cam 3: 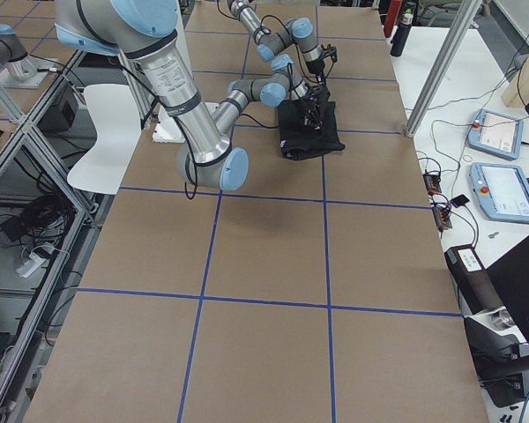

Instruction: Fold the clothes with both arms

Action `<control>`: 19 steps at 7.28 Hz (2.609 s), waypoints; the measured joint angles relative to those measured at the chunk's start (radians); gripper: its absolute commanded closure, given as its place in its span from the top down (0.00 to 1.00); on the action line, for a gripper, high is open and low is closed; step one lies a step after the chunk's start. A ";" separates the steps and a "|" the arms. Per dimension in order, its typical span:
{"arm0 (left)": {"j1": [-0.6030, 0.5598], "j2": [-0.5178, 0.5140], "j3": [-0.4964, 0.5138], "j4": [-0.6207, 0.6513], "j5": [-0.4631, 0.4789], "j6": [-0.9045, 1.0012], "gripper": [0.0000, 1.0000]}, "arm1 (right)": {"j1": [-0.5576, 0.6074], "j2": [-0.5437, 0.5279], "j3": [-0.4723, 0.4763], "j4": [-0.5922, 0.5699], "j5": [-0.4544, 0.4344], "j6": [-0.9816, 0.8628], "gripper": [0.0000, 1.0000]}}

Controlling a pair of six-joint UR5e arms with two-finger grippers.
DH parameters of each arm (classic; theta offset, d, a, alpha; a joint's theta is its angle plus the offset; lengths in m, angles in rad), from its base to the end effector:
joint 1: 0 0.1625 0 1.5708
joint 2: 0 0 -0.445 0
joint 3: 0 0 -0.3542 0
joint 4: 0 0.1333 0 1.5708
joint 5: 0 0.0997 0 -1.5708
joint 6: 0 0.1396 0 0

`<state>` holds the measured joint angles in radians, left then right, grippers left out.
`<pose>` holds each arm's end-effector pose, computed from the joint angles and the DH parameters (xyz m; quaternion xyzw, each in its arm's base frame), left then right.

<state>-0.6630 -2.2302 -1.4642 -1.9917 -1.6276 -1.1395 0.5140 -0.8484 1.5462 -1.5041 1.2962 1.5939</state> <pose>0.5103 -0.5576 0.3241 0.2219 0.4124 -0.0889 0.8791 -0.5520 -0.5082 0.2967 0.2130 -0.3276 0.2931 0.8726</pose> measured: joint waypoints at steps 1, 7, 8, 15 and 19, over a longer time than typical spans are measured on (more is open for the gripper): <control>-0.002 0.000 0.001 -0.011 0.000 0.000 0.54 | 0.003 0.001 -0.013 0.018 0.000 -0.009 1.00; -0.122 0.088 -0.107 -0.062 -0.146 0.227 1.00 | 0.111 0.055 0.034 0.027 0.273 -0.155 0.99; -0.139 0.114 -0.134 -0.062 -0.167 0.267 1.00 | 0.078 0.064 0.035 0.025 0.253 -0.151 0.61; -0.150 0.146 -0.176 -0.062 -0.176 0.278 1.00 | -0.025 0.128 -0.148 0.047 0.100 -0.161 0.00; -0.150 0.150 -0.181 -0.062 -0.176 0.276 1.00 | 0.084 0.165 -0.401 0.277 0.072 -0.291 0.00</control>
<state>-0.8130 -2.0806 -1.6449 -2.0539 -1.8040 -0.8634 0.5985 -0.6831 1.1454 -1.2268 1.3683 1.3032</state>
